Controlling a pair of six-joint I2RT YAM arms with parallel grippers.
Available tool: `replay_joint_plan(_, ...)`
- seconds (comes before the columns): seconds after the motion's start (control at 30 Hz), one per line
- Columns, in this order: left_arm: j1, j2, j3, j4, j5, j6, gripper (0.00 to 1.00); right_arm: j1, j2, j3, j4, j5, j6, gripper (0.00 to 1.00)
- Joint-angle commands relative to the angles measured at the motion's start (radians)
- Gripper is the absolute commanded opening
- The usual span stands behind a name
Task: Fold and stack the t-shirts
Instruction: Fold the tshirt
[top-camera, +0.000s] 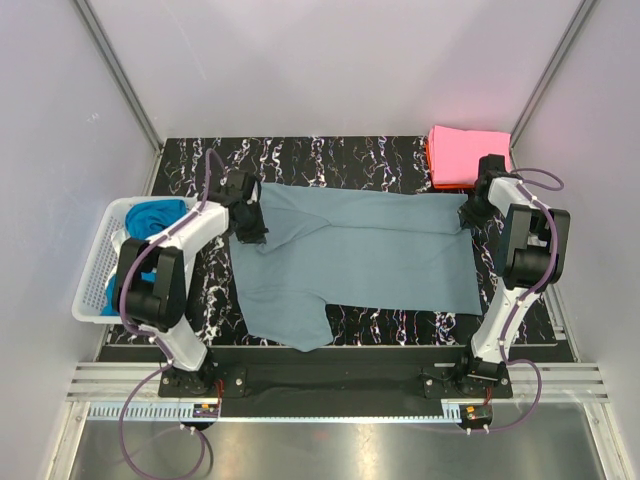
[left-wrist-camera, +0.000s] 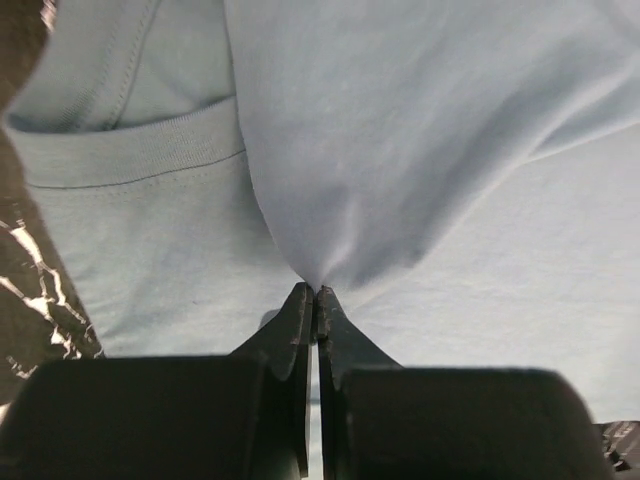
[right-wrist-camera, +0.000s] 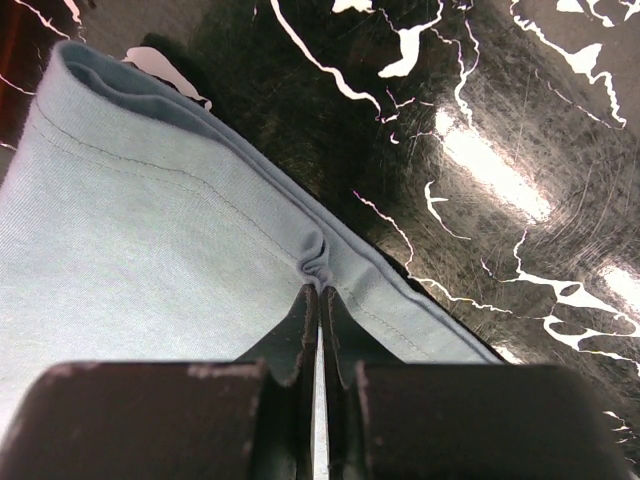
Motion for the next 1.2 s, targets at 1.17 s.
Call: replay_joint_plan(1.17, -0.1, -0.216, 0.001, -0.169, -0.154, -0.081, 0.0, -0.003, -0.046, 0.037, -0.001, 0.059, -0.044, 0.0)
